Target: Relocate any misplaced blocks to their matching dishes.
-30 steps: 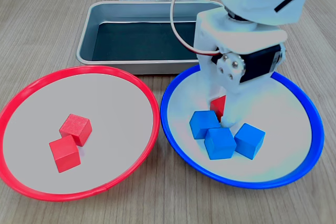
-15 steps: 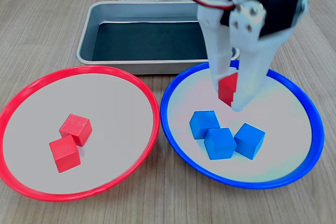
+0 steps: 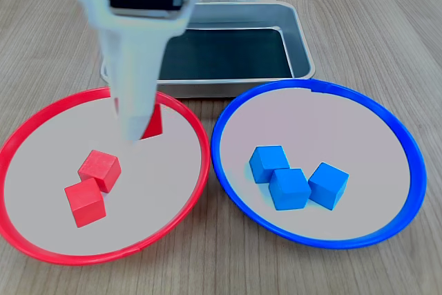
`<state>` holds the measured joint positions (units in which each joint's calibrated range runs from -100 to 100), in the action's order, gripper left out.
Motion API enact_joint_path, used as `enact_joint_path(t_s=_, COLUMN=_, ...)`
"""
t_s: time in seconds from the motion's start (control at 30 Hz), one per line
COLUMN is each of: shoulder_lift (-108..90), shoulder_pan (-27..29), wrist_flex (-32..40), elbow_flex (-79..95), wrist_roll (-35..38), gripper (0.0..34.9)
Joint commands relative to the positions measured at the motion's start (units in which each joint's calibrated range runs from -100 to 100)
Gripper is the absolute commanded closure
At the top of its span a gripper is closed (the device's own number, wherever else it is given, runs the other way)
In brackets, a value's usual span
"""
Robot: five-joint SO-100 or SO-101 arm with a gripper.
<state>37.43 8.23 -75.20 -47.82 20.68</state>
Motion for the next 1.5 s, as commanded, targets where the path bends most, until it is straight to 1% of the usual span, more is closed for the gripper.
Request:
enact_joint_path(t_s=0.0, shoulder_lift=-2.5, shoulder_pan=3.5, wrist_flex=1.2, elbow_flex=1.3, wrist_roll=1.4, gripper=34.6)
enact_joint_path(t_s=0.2, shoulder_lift=1.6, shoulder_pan=4.4, wrist_flex=3.2, elbow_flex=1.1, wrist_roll=1.5, gripper=34.6)
enact_joint_path(t_s=0.5, shoulder_lift=8.1, shoulder_pan=2.6, wrist_flex=6.8, elbow_flex=-2.3, wrist_roll=1.3, gripper=34.6)
enact_joint_path(t_s=0.97, shoulder_lift=9.7, shoulder_pan=1.8, wrist_flex=7.2, elbow_flex=-2.9, wrist_roll=1.4, gripper=34.4)
enact_joint_path(t_s=1.13, shoulder_lift=9.7, shoulder_pan=2.1, wrist_flex=6.2, elbow_flex=-3.1, wrist_roll=2.0, gripper=28.8)
enact_joint_path(t_s=1.23, shoulder_lift=9.4, shoulder_pan=2.1, wrist_flex=5.8, elbow_flex=-3.4, wrist_roll=2.2, gripper=27.0)
enact_joint_path(t_s=1.37, shoulder_lift=7.3, shoulder_pan=2.0, wrist_flex=5.6, elbow_flex=-2.7, wrist_roll=2.5, gripper=23.7)
enact_joint_path(t_s=1.47, shoulder_lift=4.2, shoulder_pan=1.6, wrist_flex=5.8, elbow_flex=-0.7, wrist_roll=2.9, gripper=23.5)
